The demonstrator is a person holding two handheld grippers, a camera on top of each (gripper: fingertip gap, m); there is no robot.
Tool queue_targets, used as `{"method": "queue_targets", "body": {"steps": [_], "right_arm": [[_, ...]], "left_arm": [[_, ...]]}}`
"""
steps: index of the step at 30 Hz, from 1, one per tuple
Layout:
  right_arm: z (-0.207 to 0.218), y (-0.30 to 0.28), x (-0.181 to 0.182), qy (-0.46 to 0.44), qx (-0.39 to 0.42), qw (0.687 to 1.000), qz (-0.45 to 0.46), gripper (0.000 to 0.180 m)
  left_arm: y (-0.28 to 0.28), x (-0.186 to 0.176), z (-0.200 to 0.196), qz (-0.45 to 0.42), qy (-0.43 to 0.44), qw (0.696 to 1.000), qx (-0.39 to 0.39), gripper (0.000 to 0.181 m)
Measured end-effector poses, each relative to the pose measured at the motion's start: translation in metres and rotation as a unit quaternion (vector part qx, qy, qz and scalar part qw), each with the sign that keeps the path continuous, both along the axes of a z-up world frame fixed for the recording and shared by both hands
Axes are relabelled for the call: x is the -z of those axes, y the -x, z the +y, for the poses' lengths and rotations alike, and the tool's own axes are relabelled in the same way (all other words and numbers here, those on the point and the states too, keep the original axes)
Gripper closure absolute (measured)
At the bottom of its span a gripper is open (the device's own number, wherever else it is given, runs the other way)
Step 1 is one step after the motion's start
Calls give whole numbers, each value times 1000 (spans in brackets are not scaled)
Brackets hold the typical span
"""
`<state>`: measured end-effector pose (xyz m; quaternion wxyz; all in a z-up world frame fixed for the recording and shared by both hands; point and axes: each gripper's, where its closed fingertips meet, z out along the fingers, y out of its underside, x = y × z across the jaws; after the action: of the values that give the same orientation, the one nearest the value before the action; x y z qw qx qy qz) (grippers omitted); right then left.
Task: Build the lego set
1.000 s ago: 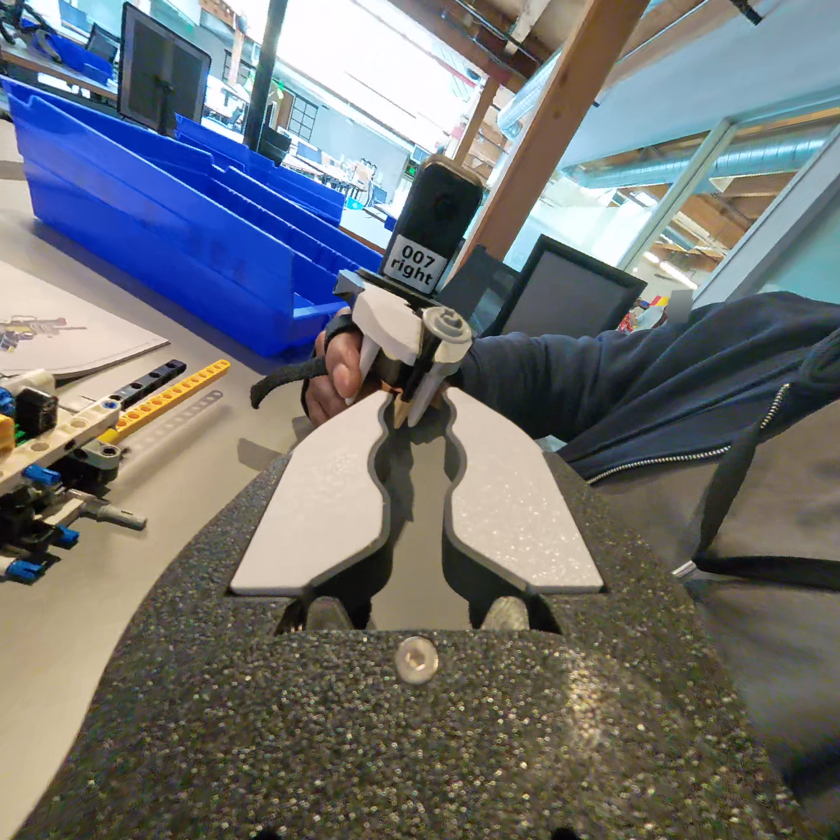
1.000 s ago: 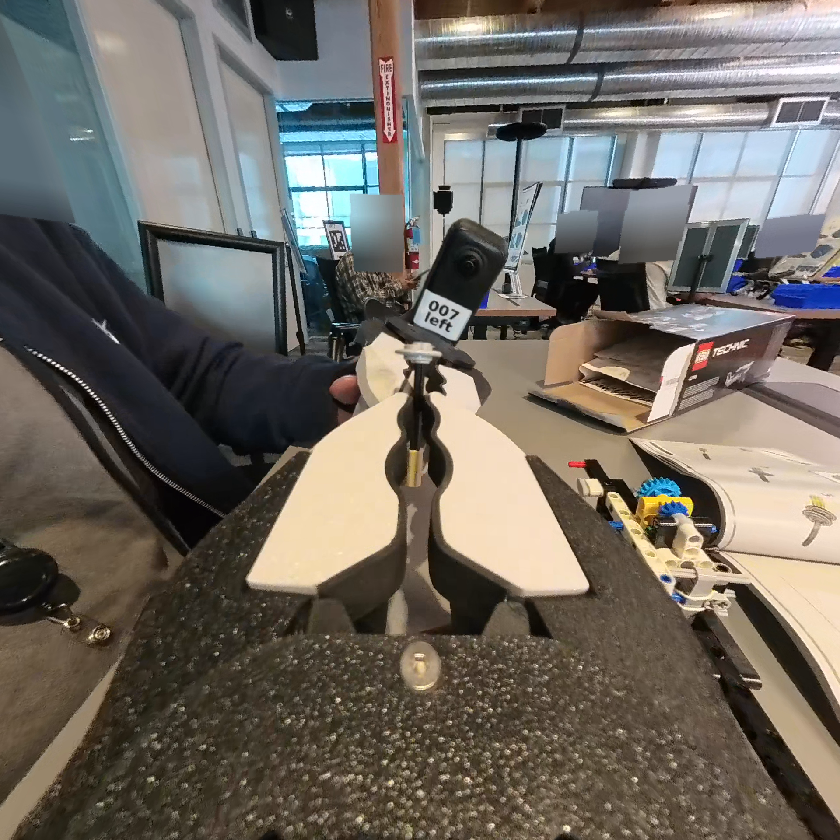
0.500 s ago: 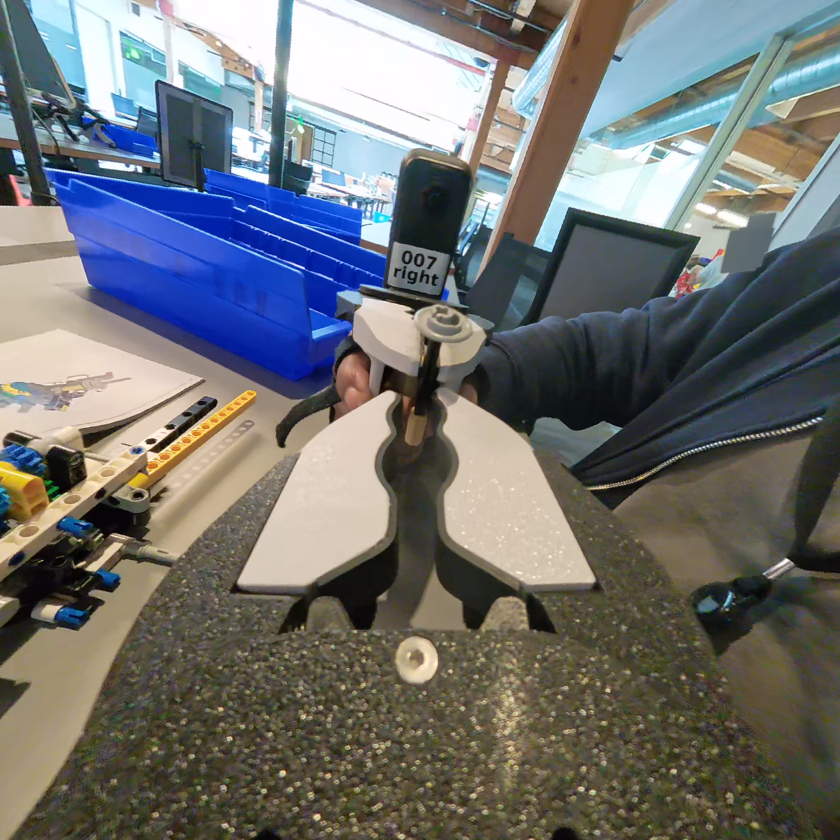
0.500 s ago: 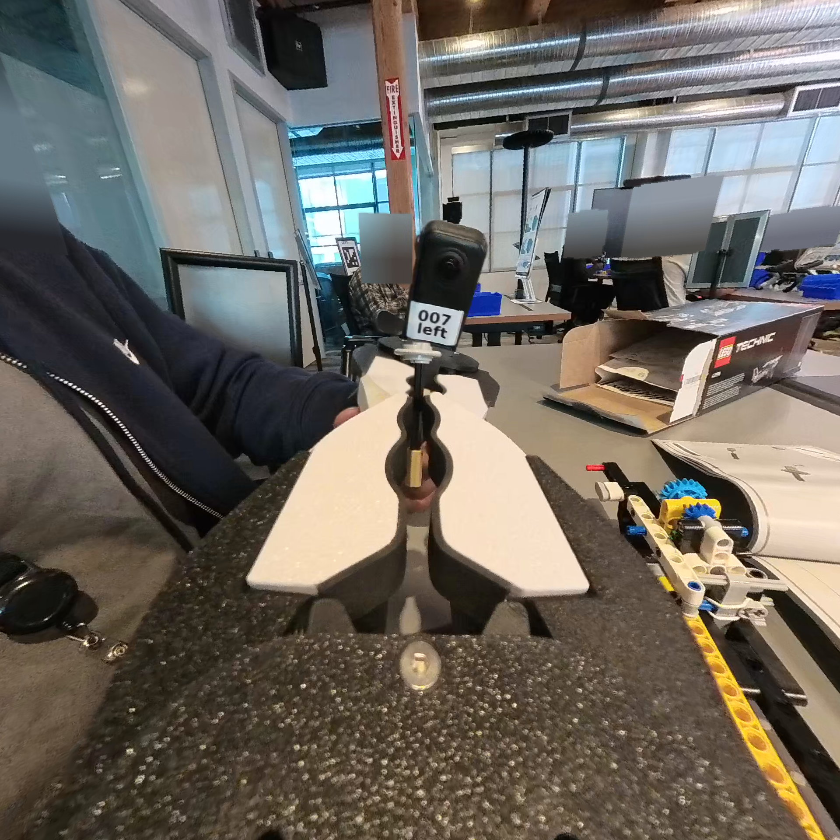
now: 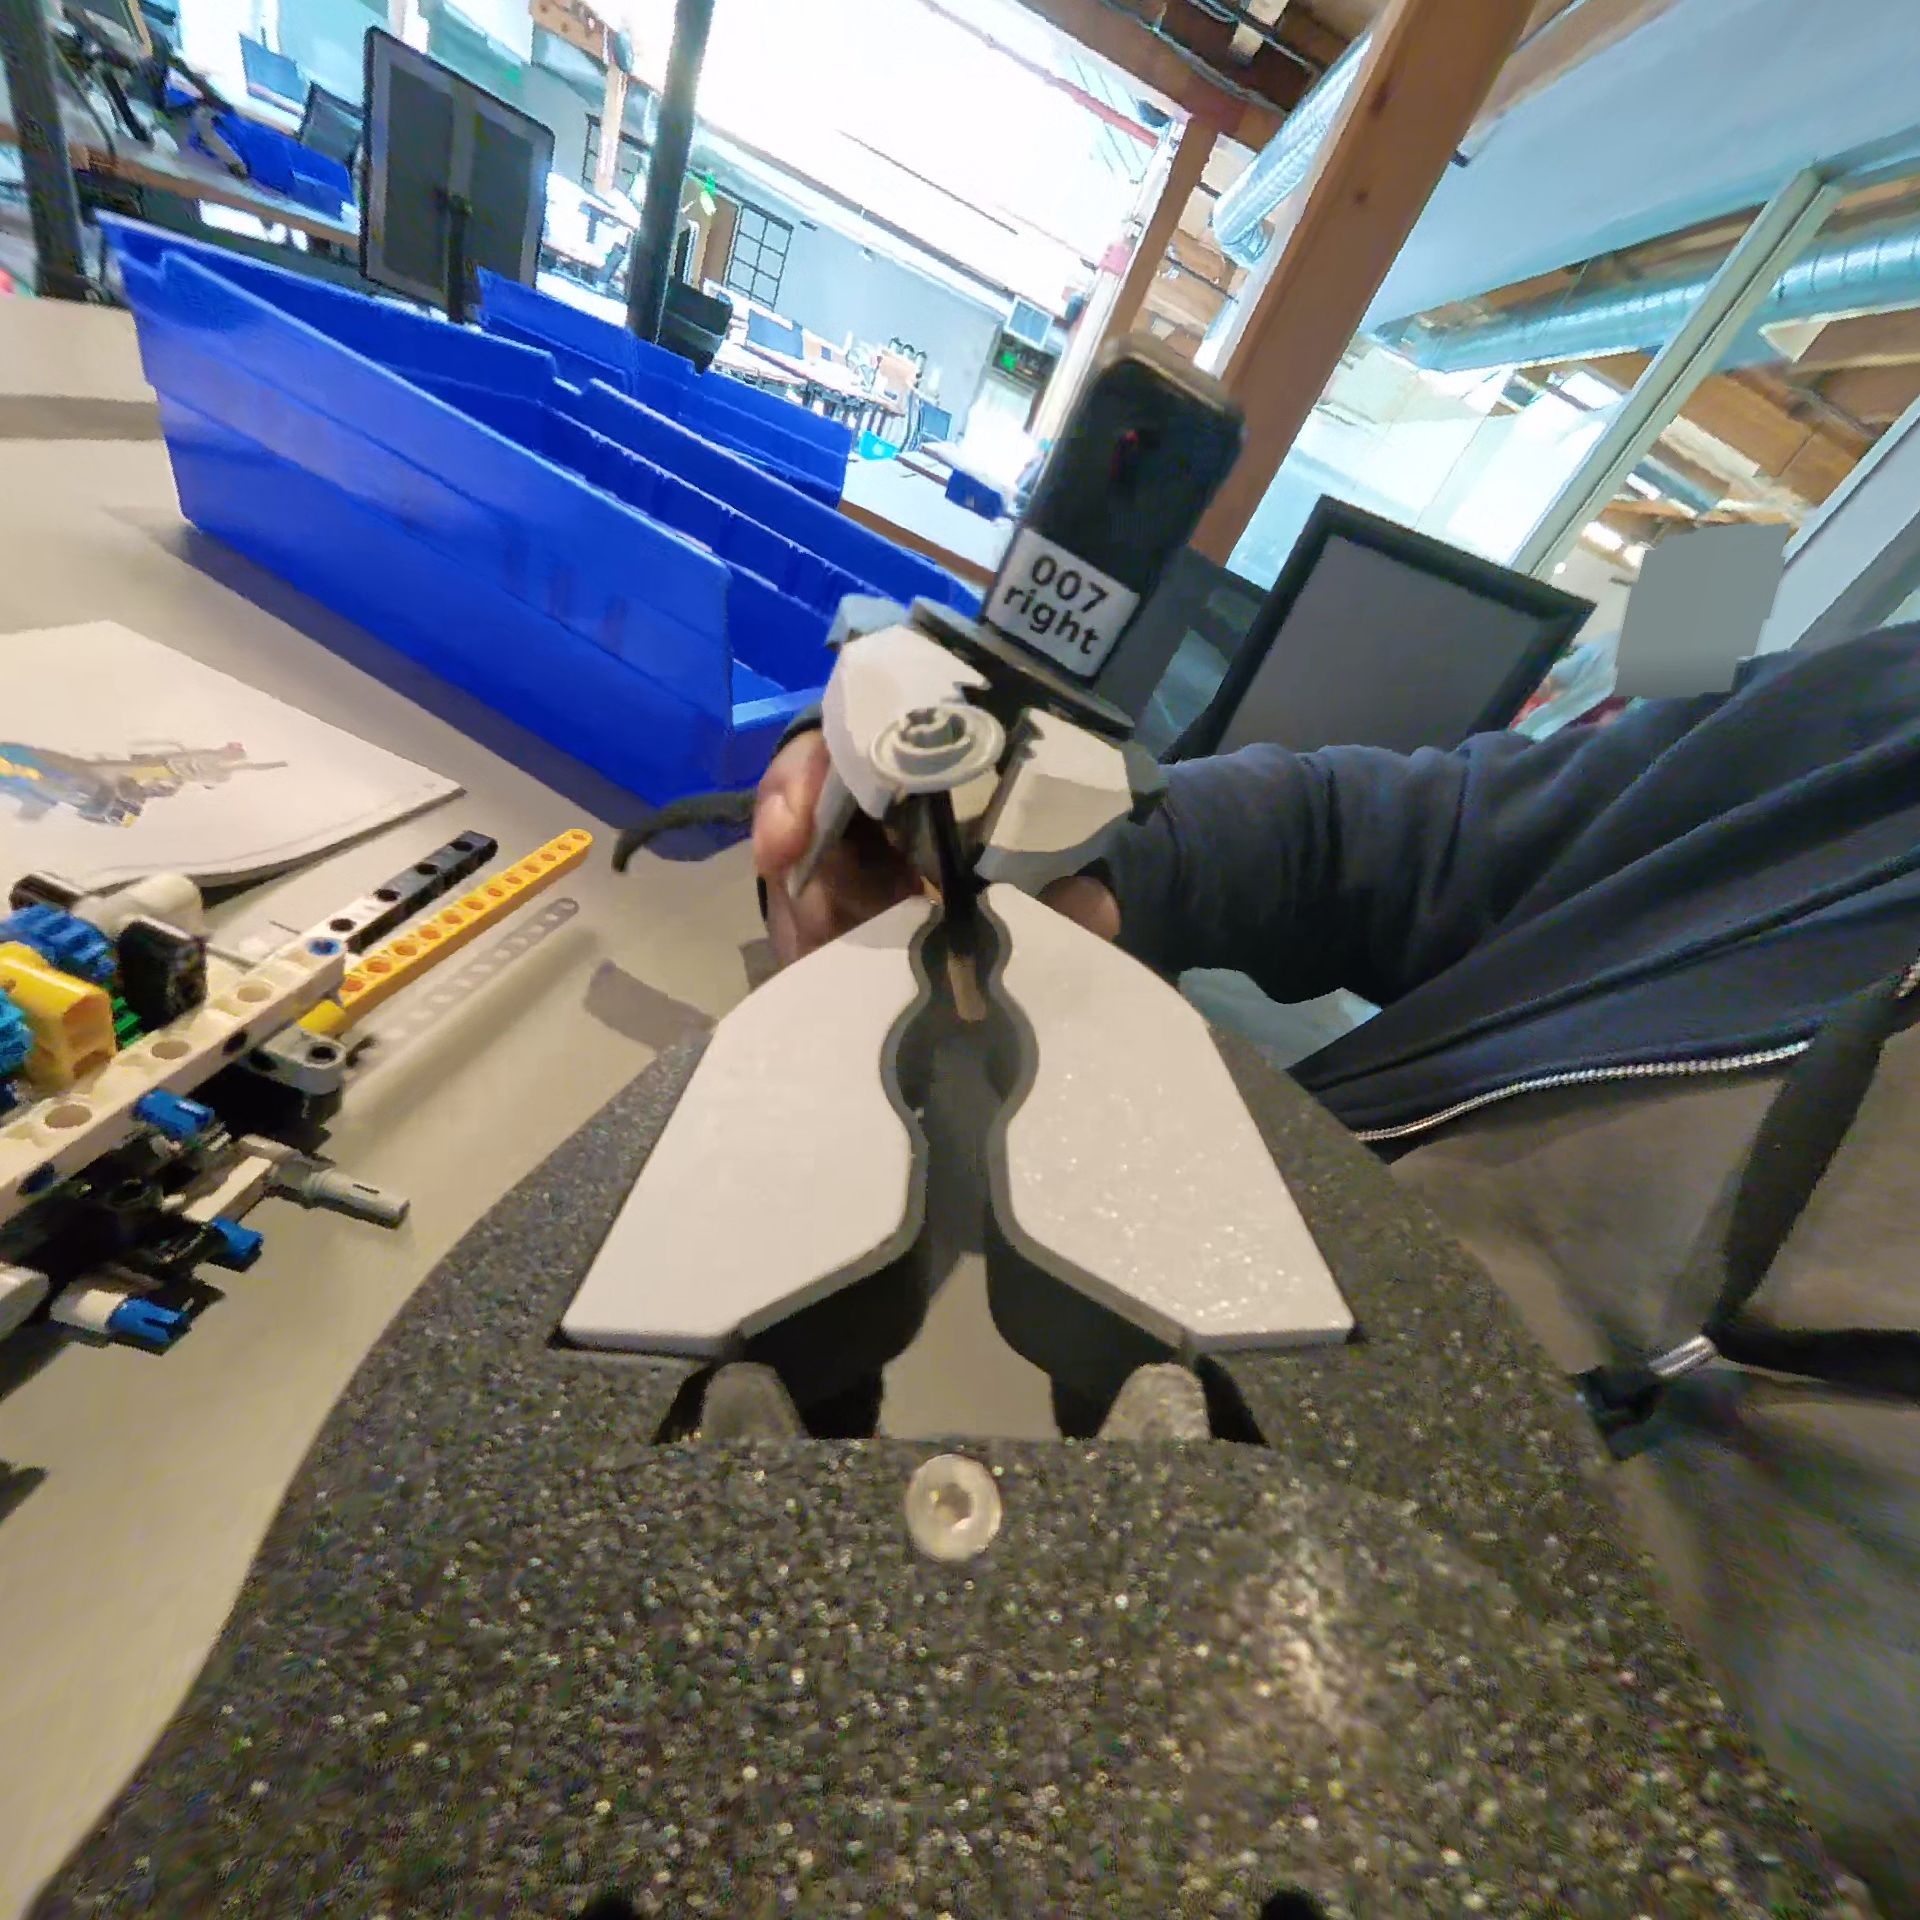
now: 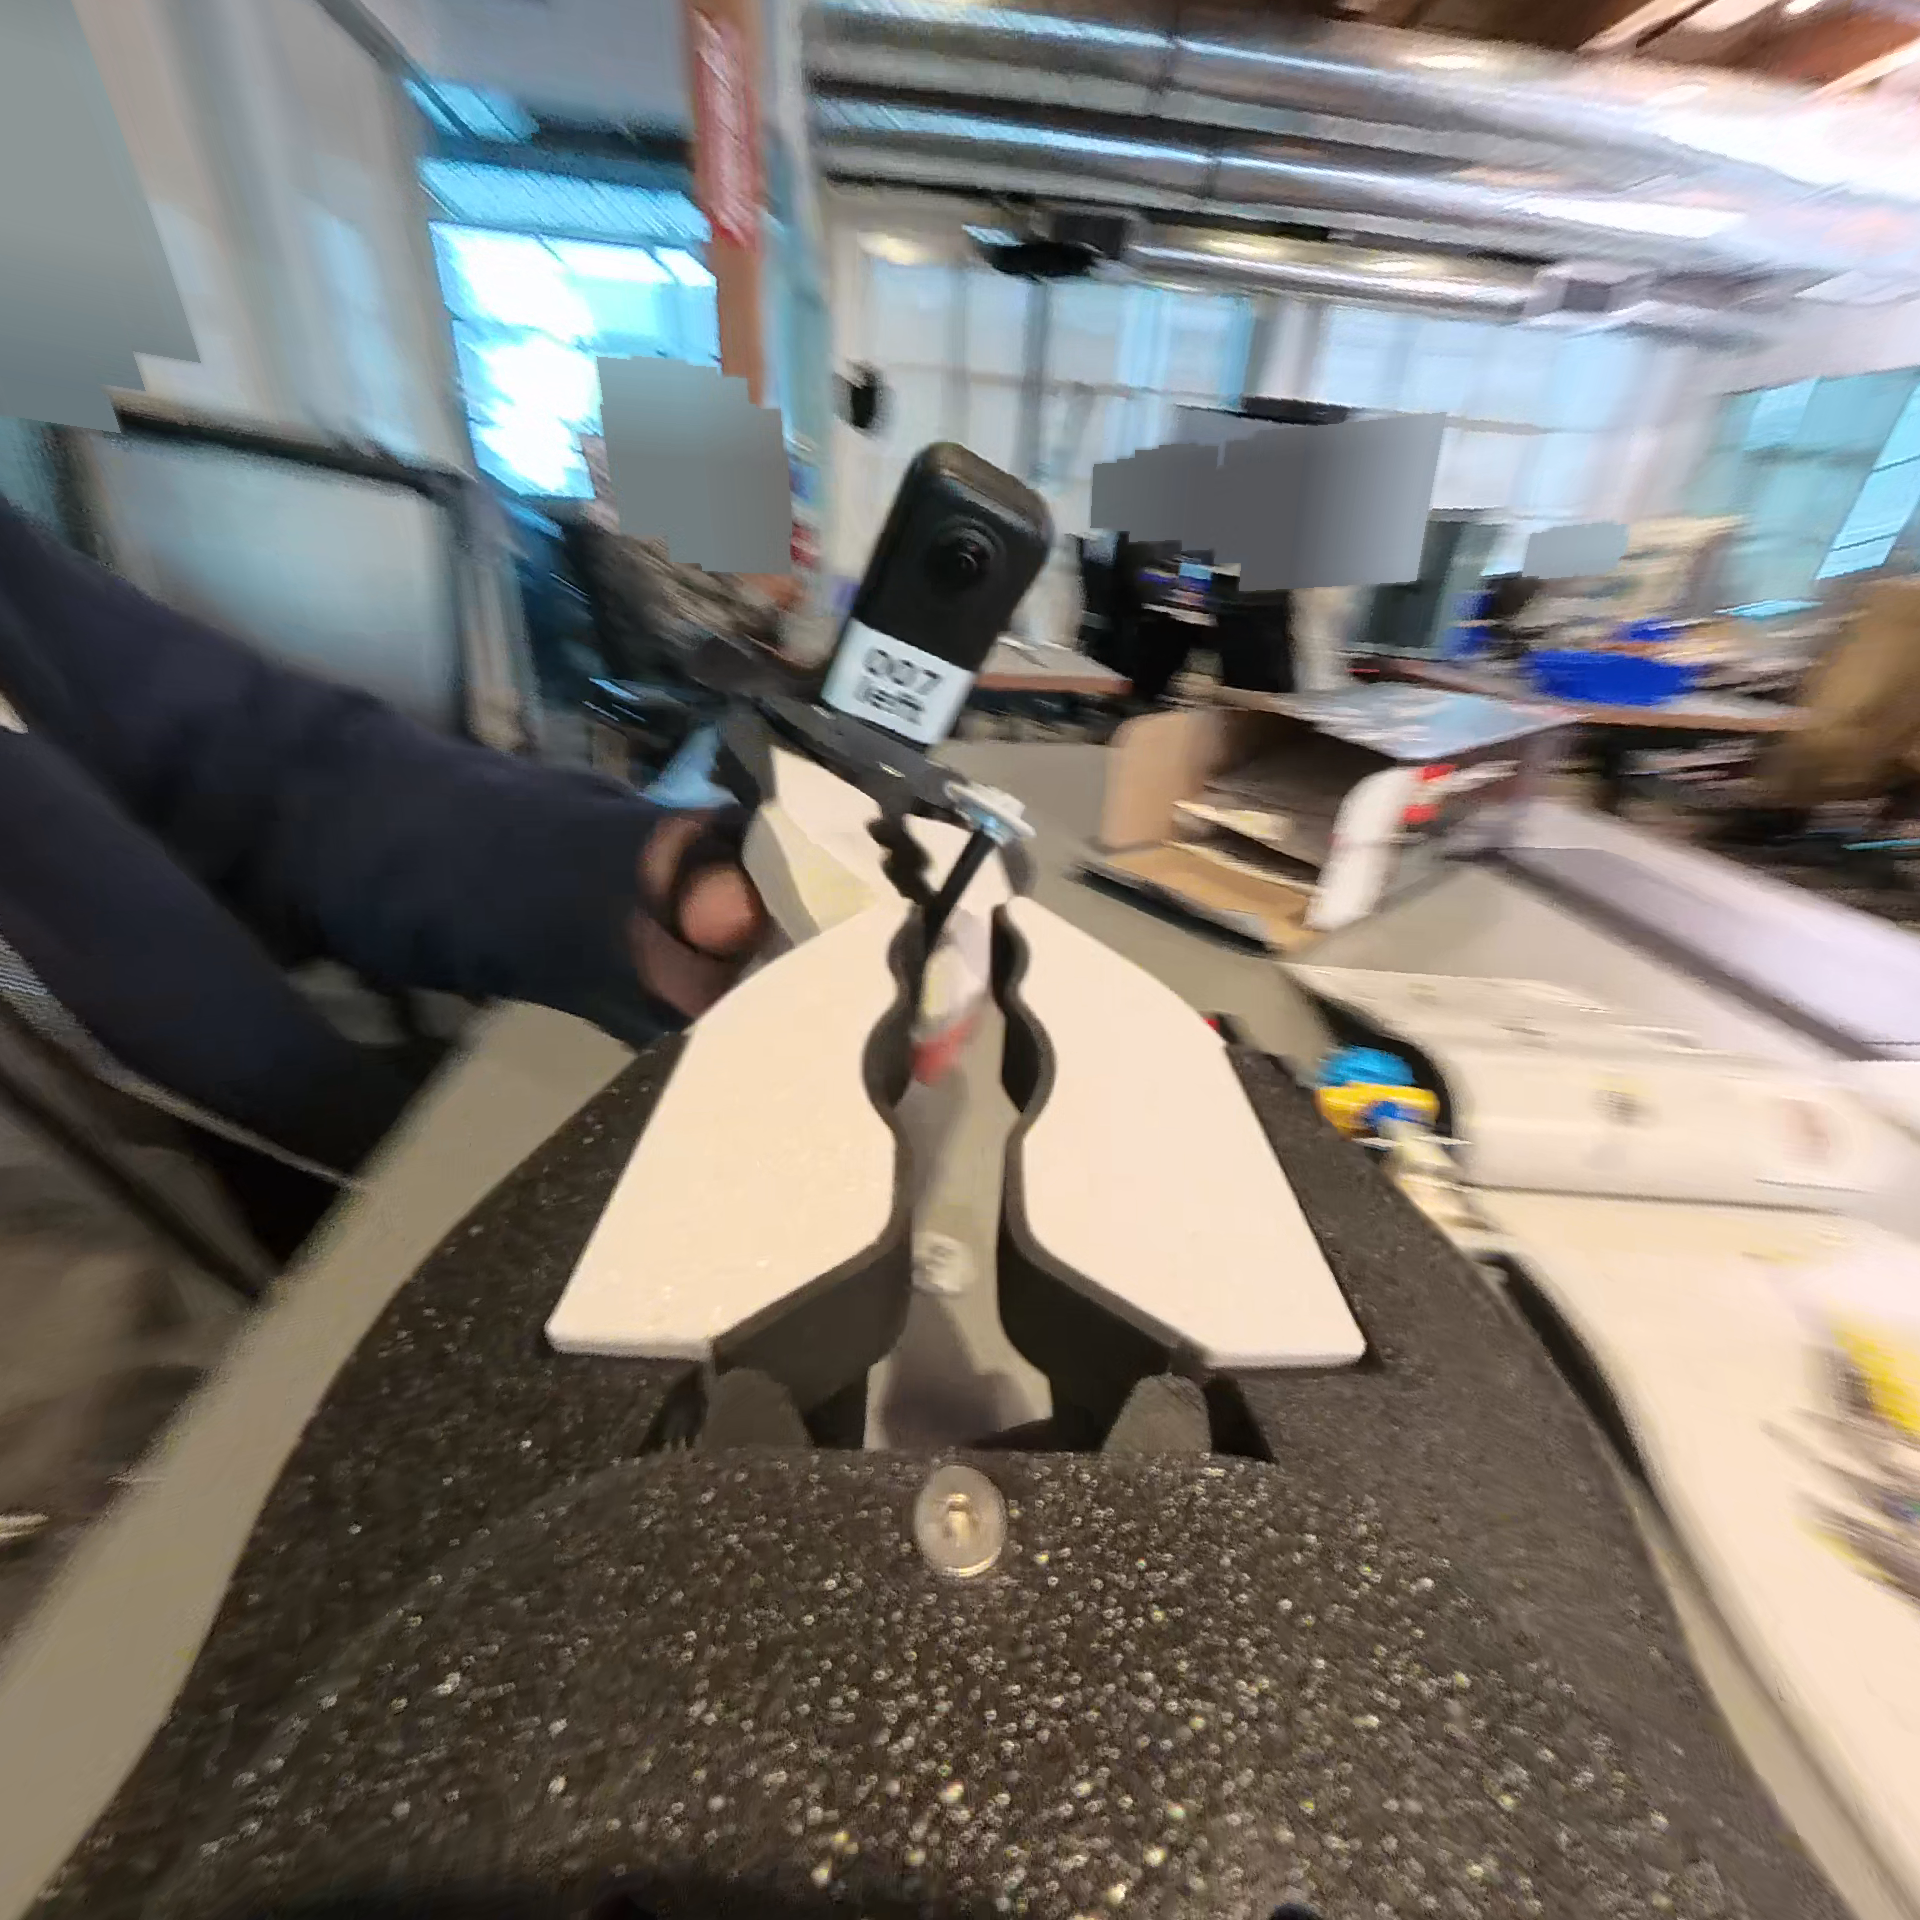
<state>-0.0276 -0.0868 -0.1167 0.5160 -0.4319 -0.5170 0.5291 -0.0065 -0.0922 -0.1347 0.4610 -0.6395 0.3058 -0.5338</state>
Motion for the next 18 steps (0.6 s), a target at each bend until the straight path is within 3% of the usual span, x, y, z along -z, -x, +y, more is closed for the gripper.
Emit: {"method": "queue_targets", "body": {"steps": [5,10,18], "right_arm": [[10,-8,-3,-144,86,986,-13,146],[12,-2,15,-364,138,918,-76,102],[19,15,20,-391,128,908,-83,82]], "left_arm": [[9,2,4,4,42,999,19,176],[14,2,8,27,83,994,69,177],[10,3,9,33,101,983,152,177]]}}
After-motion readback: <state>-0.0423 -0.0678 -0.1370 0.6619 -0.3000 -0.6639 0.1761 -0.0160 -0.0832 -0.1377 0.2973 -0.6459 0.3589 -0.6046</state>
